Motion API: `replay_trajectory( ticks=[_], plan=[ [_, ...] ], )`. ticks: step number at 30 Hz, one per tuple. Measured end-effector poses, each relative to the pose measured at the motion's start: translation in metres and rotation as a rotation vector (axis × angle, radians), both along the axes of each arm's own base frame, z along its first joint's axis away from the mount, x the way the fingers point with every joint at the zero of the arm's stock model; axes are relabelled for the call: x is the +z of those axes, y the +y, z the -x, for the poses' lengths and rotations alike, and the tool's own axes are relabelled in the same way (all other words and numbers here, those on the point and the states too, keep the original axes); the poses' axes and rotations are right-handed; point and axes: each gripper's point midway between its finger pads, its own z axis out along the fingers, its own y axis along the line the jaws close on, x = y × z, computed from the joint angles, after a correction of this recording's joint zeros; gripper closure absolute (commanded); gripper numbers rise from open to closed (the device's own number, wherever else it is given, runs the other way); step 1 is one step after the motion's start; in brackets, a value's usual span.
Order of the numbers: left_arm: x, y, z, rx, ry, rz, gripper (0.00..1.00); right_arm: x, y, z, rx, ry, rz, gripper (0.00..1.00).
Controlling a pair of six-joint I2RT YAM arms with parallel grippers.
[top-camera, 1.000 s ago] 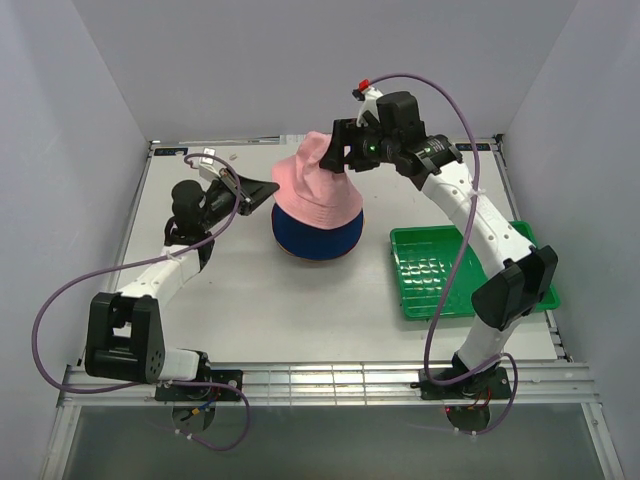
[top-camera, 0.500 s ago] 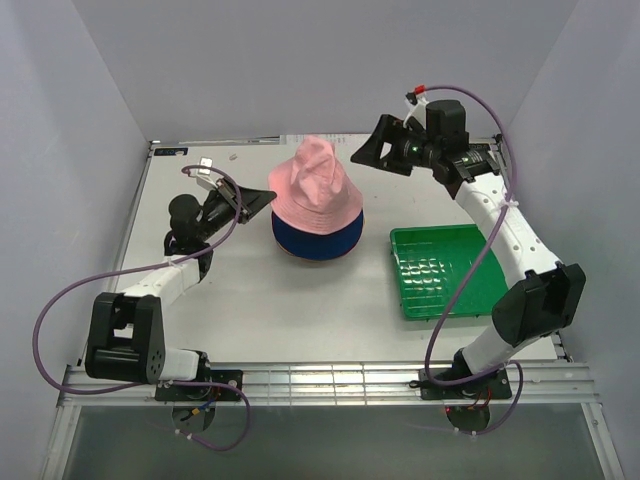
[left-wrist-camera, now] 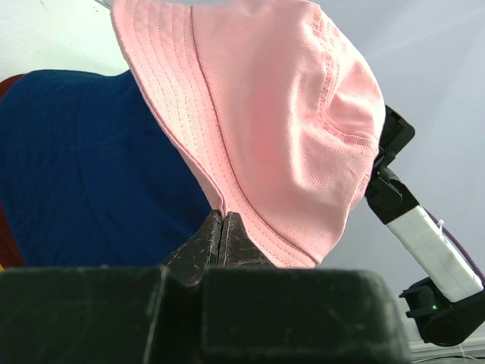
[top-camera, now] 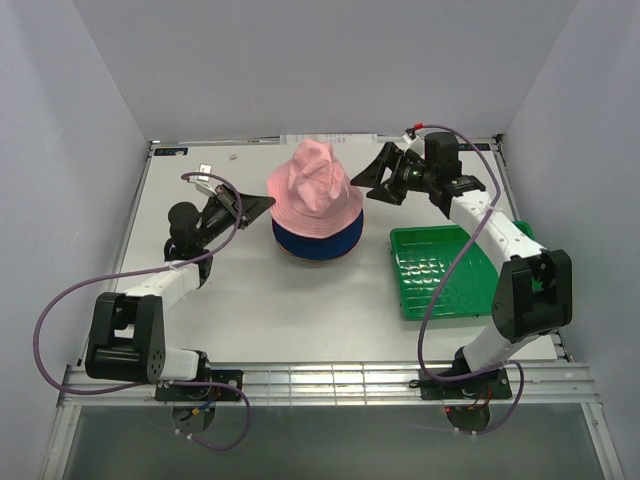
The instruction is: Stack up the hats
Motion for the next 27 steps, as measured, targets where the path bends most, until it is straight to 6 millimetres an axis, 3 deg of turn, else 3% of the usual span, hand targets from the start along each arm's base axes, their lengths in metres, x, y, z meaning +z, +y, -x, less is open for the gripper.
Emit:
replay_trajectory(
  ticks=[10, 17, 27],
  plan=[
    [-0.014, 0.002, 0.0, 0.003, 0.026, -0.009, 1.0, -0.025, 0.005, -0.006, -0.005, 0.052, -0.043, 0.19],
    [-0.026, 0.004, -0.001, 0.009, 0.05, -0.015, 1.0, -0.025, 0.003, -0.01, -0.018, 0.043, -0.075, 0.23],
    [-0.041, 0.004, -0.002, 0.011, 0.087, -0.024, 1.0, -0.03, 0.006, -0.011, -0.025, 0.075, -0.147, 0.39]
  ],
)
